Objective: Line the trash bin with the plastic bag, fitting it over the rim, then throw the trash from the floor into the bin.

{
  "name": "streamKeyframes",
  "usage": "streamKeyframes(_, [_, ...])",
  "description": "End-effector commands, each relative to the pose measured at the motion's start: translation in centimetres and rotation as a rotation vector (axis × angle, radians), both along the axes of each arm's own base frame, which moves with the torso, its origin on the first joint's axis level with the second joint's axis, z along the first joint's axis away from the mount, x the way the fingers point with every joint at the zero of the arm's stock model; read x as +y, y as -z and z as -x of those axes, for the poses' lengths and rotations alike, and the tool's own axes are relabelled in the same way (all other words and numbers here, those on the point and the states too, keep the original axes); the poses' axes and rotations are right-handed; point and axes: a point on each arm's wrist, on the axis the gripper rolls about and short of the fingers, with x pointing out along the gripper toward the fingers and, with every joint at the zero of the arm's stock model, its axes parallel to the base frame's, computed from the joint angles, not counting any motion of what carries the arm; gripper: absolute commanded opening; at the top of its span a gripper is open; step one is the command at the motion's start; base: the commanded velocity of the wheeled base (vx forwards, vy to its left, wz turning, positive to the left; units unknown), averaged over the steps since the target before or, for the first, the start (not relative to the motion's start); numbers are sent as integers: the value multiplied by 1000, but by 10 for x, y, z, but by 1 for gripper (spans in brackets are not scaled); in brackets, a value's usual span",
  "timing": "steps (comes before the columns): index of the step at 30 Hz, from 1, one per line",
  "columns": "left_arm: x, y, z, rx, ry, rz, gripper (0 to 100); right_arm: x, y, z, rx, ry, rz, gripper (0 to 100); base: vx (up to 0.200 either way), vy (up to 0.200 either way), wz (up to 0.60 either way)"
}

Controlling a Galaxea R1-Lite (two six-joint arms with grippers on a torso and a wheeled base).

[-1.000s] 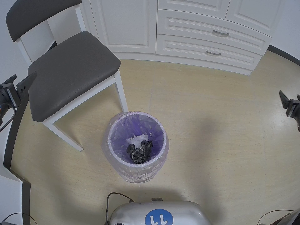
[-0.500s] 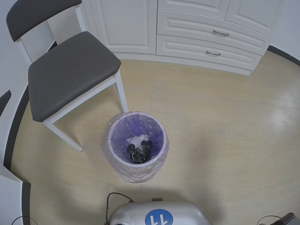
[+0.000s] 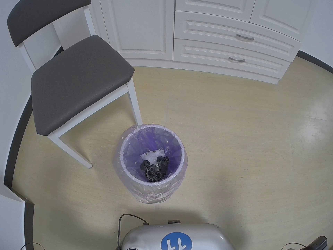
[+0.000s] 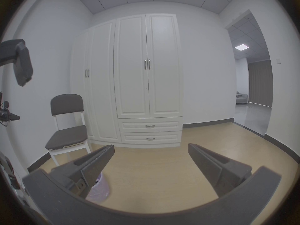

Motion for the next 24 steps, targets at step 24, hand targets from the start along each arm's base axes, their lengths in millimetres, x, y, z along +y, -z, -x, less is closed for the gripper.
streamKeyframes(24, [1,102,16,-72,-3,-95,100,4,82,-29,109,-129,170,100,0,0,0])
